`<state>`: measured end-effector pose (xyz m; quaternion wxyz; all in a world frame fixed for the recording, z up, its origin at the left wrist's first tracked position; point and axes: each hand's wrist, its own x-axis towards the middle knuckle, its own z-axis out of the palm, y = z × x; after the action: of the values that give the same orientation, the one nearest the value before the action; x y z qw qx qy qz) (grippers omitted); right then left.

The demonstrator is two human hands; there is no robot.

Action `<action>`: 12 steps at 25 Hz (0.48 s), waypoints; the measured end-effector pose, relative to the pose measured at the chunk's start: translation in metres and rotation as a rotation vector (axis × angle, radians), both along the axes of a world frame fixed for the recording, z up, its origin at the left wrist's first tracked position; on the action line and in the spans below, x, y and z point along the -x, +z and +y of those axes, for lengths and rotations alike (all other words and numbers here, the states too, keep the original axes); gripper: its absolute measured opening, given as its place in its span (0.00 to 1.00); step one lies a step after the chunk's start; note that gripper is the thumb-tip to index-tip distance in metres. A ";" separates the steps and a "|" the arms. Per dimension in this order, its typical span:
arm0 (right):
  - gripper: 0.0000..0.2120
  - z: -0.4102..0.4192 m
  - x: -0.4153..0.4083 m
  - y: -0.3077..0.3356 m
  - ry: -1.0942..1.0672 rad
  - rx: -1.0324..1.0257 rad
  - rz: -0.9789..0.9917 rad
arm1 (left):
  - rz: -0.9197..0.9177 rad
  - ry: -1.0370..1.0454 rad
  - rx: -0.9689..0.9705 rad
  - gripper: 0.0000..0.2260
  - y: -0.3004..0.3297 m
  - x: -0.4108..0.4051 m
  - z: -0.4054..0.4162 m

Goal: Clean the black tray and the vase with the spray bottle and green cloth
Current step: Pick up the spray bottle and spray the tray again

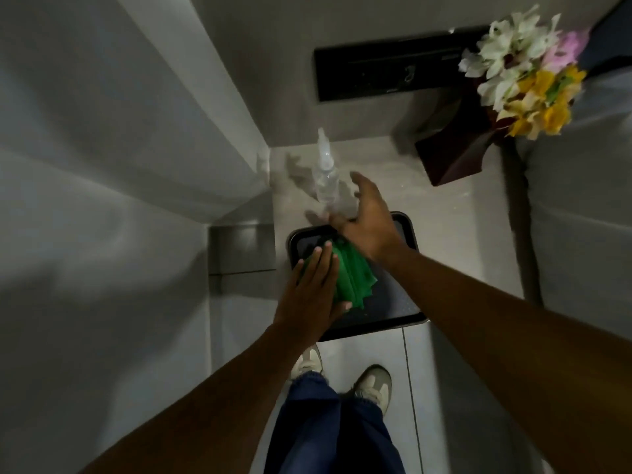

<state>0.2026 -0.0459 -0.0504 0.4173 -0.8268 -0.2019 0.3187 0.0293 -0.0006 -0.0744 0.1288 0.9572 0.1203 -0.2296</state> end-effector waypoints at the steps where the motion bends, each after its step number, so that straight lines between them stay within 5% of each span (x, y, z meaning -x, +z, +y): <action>1: 0.46 0.013 -0.004 0.003 0.032 0.004 -0.012 | 0.029 0.016 -0.007 0.39 -0.006 -0.005 -0.001; 6: 0.29 0.051 -0.025 -0.002 0.074 0.068 -0.147 | 0.044 0.029 -0.049 0.41 -0.025 -0.002 -0.006; 12: 0.21 -0.007 -0.030 0.018 -0.073 -0.053 -0.280 | -0.001 0.062 0.002 0.43 -0.031 -0.001 -0.006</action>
<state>0.2321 -0.0530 -0.0325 0.4182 -0.8585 -0.2362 0.1795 0.0304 -0.0066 -0.1055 0.1368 0.9530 0.1498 -0.2250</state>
